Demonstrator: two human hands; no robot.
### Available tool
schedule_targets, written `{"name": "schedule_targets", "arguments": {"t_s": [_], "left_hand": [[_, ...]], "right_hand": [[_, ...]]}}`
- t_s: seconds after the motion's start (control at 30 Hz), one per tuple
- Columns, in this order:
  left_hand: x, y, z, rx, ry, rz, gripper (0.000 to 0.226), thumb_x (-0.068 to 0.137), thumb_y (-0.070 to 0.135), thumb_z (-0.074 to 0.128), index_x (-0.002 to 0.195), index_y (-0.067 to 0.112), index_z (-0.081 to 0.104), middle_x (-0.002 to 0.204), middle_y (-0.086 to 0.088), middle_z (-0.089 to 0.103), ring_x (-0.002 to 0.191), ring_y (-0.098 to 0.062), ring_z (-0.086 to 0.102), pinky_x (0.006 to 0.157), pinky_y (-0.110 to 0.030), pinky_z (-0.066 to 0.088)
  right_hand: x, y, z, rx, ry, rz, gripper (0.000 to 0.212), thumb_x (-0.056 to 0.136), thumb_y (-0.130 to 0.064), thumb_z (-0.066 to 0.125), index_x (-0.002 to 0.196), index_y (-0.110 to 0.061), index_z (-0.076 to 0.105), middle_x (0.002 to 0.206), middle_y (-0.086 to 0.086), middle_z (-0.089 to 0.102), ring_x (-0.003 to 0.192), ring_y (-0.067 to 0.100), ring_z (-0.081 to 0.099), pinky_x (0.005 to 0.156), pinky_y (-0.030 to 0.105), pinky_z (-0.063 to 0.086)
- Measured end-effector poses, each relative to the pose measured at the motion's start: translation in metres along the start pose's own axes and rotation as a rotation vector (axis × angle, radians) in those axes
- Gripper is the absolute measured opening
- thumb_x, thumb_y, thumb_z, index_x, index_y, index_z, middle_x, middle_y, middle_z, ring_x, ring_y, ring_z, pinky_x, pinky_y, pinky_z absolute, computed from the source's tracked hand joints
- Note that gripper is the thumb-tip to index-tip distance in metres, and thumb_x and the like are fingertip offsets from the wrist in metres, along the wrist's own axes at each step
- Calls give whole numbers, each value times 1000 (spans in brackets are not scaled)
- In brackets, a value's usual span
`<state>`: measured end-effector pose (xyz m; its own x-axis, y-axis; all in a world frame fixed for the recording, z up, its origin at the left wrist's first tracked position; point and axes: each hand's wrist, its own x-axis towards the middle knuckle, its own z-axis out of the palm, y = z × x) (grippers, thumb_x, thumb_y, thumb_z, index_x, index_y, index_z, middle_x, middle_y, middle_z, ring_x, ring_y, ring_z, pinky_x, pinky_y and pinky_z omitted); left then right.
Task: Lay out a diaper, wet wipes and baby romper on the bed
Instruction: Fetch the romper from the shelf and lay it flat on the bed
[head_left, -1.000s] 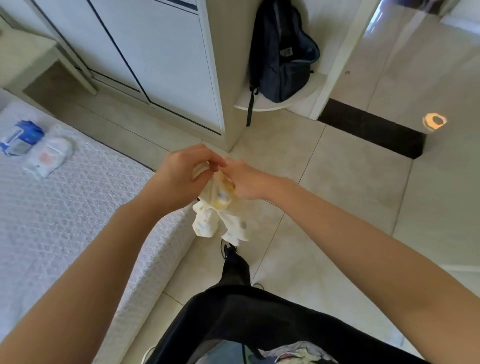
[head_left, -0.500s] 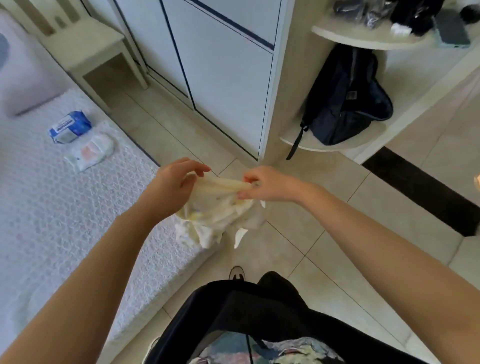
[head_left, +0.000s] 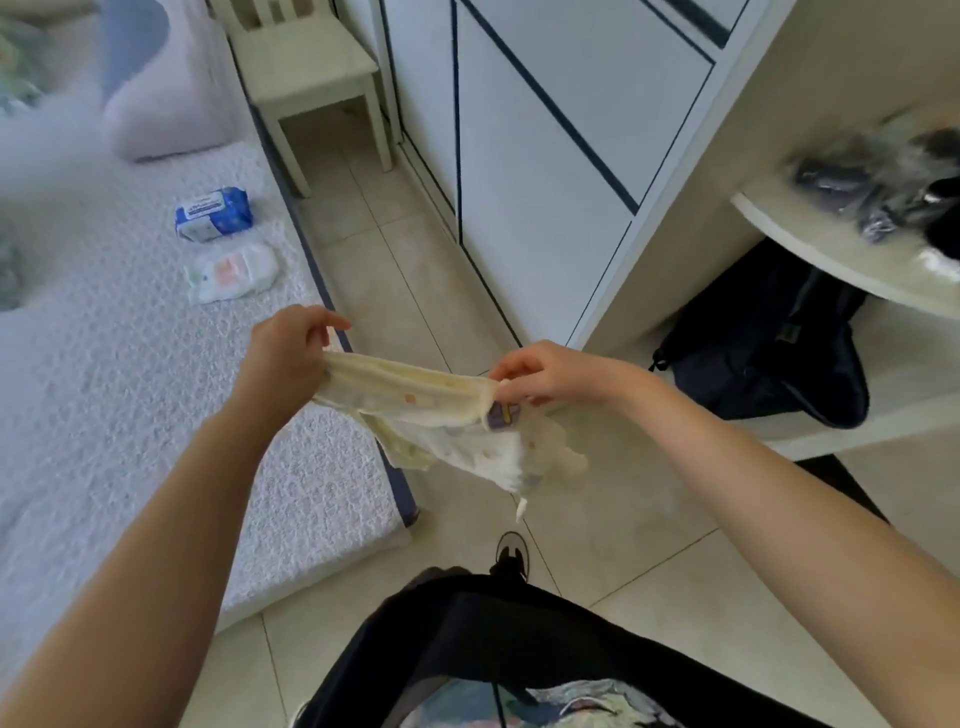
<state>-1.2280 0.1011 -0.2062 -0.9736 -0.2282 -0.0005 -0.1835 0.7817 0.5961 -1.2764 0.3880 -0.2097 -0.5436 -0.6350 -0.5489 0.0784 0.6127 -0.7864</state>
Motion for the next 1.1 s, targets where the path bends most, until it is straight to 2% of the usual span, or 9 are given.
{"name": "schedule_targets", "arguments": {"t_s": [0.1,0.3,0.47,0.6,0.7,0.8,0.87,0.97,1.1], "left_hand": [[6,-9,0,-26,19,-103,38,94,0,35,104,10,71,89,-9,62,85,-28,58,75,-37,48],[19,-12,3,-30,-153,-191,26,97,29,47,101,21,72,88,2,70,85,-22,64,82,-39,50],[56,-15,-5,-330,-273,-94,38,92,49,49,98,20,72,89,3,73,85,-13,67,83,-37,54],[98,-14,-18,-540,-334,-27,26,84,36,65,105,21,69,84,8,74,80,-2,67,72,-16,51],[128,-27,-32,-475,-308,-28,20,79,31,76,89,14,71,71,-1,62,62,-6,54,62,-25,43],[154,-44,-45,-473,-316,-96,23,76,29,80,83,9,70,66,-1,58,56,-5,49,55,-21,40],[167,-58,-51,-462,-341,-138,21,74,25,82,80,10,69,63,3,59,55,-4,50,55,-19,41],[182,-89,-52,-324,-327,-242,36,66,33,81,75,1,66,59,-1,51,54,-11,45,56,-30,35],[198,-127,-56,-275,-232,-388,36,71,35,75,77,1,66,62,-3,53,59,-16,47,59,-30,34]], "right_hand": [[18,-9,-18,-1,20,-100,20,89,-15,66,107,-9,68,90,-1,70,81,9,64,74,29,51],[67,-52,-35,37,116,-254,19,83,-21,74,99,-11,71,91,8,72,77,11,64,67,28,52],[118,-95,-41,-26,74,-313,17,84,-25,72,93,-11,72,87,7,73,74,6,63,69,22,50],[163,-129,-53,-61,75,-301,21,88,-27,67,97,-9,73,92,14,72,79,12,64,73,34,53],[191,-154,-65,-31,62,-288,20,91,-22,64,99,-5,72,87,9,71,74,7,62,66,22,51],[214,-172,-75,20,40,-267,16,92,-20,62,94,-7,71,80,2,68,68,4,60,59,15,48],[229,-179,-84,92,49,-238,13,93,-19,60,89,-11,69,73,-2,67,61,3,59,54,15,46],[253,-188,-101,329,90,-175,16,95,-14,56,82,-9,65,67,1,65,56,8,59,50,18,48],[292,-194,-133,475,173,-113,17,94,-15,56,80,-10,64,70,6,62,61,18,57,59,28,47]]}}
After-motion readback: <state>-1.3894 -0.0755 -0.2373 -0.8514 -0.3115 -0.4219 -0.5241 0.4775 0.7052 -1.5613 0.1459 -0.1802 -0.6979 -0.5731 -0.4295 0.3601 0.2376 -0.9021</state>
